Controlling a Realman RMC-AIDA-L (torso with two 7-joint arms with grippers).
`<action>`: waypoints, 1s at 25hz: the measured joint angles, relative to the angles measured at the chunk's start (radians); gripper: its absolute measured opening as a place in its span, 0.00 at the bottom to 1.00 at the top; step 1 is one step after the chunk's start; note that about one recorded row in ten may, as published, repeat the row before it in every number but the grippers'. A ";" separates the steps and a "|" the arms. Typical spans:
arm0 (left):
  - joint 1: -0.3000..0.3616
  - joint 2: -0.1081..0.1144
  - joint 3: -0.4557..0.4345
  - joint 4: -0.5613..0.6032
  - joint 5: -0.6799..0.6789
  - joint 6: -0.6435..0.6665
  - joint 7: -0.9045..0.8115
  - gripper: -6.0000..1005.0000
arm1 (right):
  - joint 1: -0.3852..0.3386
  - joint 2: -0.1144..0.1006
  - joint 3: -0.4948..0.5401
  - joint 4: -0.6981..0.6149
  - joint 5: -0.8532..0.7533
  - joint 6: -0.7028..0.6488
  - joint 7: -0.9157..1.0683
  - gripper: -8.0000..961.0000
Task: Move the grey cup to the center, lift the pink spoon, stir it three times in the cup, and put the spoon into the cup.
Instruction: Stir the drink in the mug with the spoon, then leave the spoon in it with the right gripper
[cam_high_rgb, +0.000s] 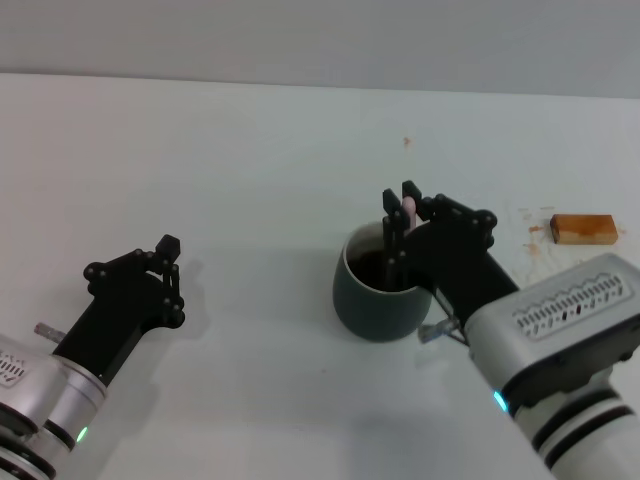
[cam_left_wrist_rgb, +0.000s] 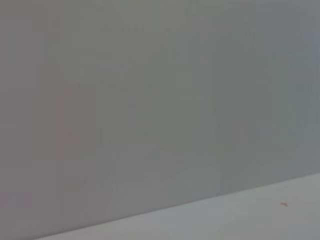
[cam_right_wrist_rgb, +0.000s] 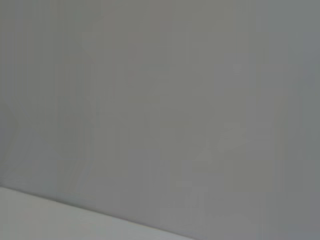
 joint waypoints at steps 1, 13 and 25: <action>-0.002 0.000 0.000 0.000 0.000 -0.005 0.000 0.00 | -0.003 0.000 -0.007 0.003 -0.001 0.000 0.000 0.02; -0.008 0.000 0.002 -0.005 -0.001 -0.019 0.000 0.00 | 0.099 0.037 -0.018 -0.064 0.007 0.023 0.000 0.02; -0.011 -0.001 0.013 -0.008 0.000 -0.022 0.000 0.00 | 0.023 0.016 0.026 -0.039 -0.002 0.026 -0.004 0.02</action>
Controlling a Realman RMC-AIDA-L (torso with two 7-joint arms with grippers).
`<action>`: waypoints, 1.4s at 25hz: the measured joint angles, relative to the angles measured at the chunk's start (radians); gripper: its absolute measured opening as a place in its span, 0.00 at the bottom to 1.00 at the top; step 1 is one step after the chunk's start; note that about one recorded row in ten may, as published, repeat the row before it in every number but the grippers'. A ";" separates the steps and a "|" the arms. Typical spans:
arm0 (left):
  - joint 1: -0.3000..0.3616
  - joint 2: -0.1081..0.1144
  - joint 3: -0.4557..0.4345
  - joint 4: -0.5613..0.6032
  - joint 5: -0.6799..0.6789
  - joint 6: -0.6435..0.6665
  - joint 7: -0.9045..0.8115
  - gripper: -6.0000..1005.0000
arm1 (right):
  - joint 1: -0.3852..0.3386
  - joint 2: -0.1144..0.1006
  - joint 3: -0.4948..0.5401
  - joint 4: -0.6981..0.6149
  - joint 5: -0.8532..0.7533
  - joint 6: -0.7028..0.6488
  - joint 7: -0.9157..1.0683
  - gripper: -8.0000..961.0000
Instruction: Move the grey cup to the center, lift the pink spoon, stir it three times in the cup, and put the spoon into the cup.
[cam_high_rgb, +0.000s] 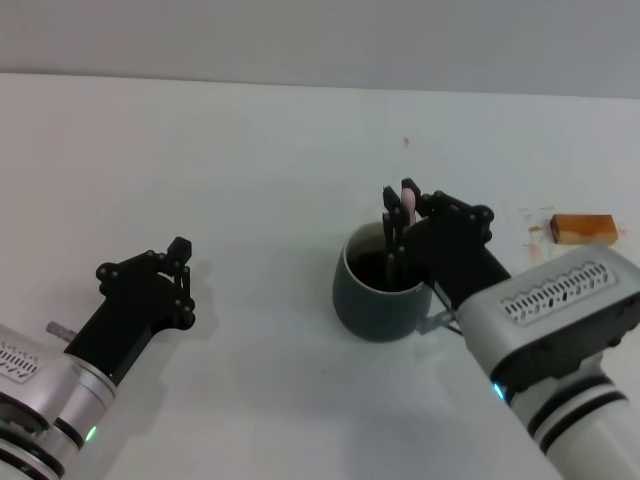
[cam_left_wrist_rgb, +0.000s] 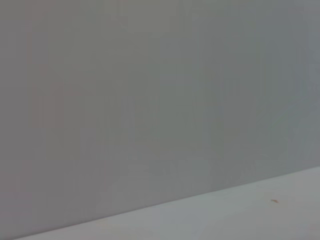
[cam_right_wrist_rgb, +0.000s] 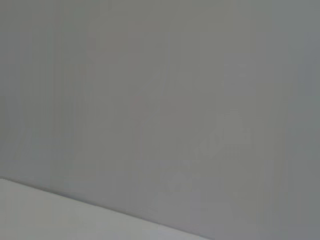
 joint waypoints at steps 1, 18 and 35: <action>0.000 0.000 0.001 0.000 0.000 0.000 0.000 0.00 | 0.000 0.000 0.000 0.000 0.000 0.000 0.000 0.02; 0.001 -0.002 0.004 -0.002 0.000 0.000 0.000 0.00 | 0.057 0.022 -0.010 -0.035 -0.006 -0.015 0.003 0.02; 0.000 -0.001 0.004 -0.002 0.000 -0.003 0.000 0.00 | -0.019 0.022 0.007 -0.040 -0.105 -0.265 0.003 0.45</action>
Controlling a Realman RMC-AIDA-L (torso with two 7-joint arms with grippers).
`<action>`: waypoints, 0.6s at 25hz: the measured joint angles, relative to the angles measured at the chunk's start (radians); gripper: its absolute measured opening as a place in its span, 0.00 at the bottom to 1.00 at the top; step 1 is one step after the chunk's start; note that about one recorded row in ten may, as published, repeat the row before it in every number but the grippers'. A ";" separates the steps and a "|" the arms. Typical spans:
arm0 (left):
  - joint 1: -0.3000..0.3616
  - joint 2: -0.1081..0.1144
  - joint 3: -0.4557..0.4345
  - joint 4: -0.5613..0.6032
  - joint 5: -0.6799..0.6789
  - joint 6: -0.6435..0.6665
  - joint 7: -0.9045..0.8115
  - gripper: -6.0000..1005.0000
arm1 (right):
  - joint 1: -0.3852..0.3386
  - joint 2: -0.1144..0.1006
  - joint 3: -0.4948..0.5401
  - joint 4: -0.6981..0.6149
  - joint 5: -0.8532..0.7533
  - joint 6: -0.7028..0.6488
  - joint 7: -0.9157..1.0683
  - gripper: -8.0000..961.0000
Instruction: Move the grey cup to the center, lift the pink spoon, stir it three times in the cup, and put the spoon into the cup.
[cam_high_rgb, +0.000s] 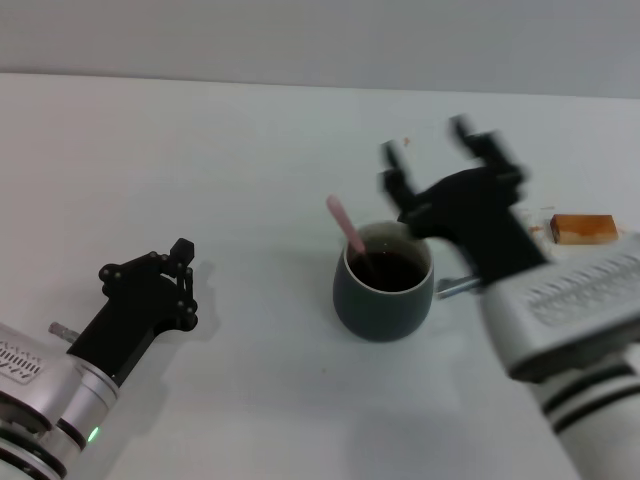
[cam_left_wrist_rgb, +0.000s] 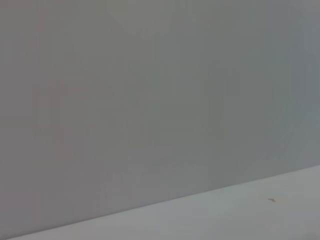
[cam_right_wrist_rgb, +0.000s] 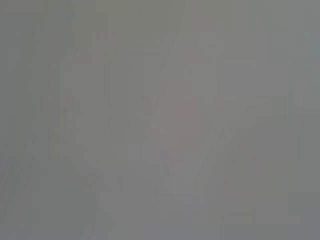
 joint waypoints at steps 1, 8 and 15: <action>0.000 0.000 0.000 0.000 0.000 0.000 0.000 0.00 | 0.000 0.000 0.000 0.000 0.000 0.000 0.000 0.48; 0.002 0.000 0.000 0.000 0.000 0.003 0.000 0.00 | -0.047 0.005 -0.006 -0.281 -0.002 -0.548 0.140 0.66; -0.003 0.000 0.000 0.000 0.000 0.002 0.000 0.00 | -0.055 0.013 -0.049 -0.639 -0.001 -0.877 0.457 0.83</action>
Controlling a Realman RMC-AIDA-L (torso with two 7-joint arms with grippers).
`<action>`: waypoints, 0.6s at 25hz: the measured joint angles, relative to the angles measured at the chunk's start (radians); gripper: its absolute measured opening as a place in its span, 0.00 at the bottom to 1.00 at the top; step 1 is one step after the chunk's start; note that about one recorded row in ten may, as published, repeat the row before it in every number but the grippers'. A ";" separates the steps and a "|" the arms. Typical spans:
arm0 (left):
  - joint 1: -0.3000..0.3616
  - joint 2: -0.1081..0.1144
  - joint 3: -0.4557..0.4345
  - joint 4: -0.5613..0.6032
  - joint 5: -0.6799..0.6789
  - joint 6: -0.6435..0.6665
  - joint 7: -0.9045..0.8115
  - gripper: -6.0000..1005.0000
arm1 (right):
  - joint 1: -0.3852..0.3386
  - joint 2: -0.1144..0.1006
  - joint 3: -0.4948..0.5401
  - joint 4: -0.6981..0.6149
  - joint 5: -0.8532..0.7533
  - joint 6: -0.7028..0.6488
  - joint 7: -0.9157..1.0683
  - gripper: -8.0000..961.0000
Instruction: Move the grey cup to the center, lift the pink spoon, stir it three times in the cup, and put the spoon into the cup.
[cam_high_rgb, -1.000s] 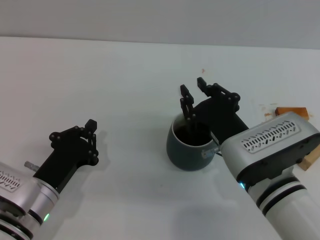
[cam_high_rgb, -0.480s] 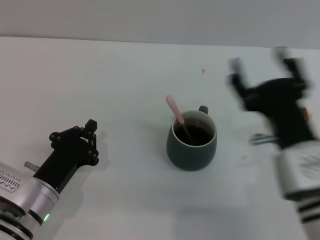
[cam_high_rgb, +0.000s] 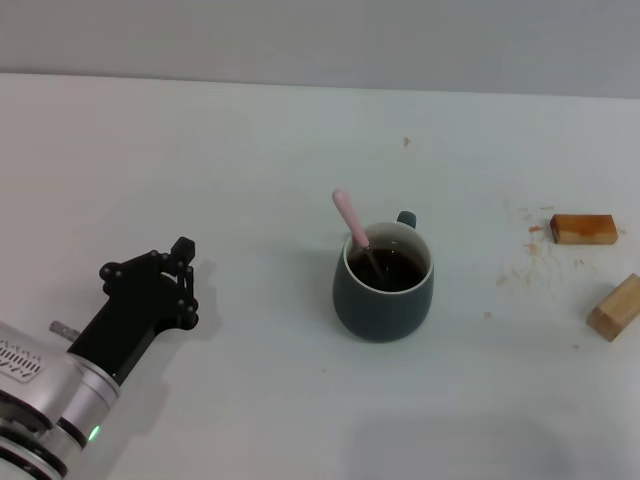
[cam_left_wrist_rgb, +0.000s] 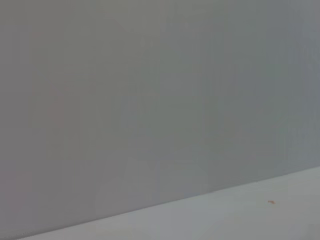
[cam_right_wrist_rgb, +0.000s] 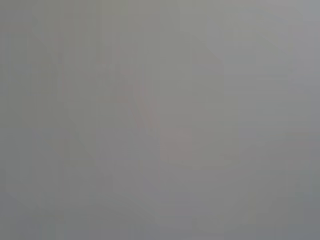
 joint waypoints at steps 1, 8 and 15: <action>-0.001 0.000 0.000 0.000 0.000 0.000 0.000 0.00 | -0.002 0.001 -0.004 -0.035 0.002 -0.018 0.025 0.83; -0.005 -0.001 -0.011 -0.001 -0.004 -0.001 0.000 0.00 | -0.024 0.002 -0.058 -0.128 0.086 -0.027 0.090 0.83; 0.001 -0.002 -0.046 -0.007 -0.008 0.009 0.000 0.00 | -0.020 0.003 -0.119 -0.128 0.171 -0.024 0.093 0.83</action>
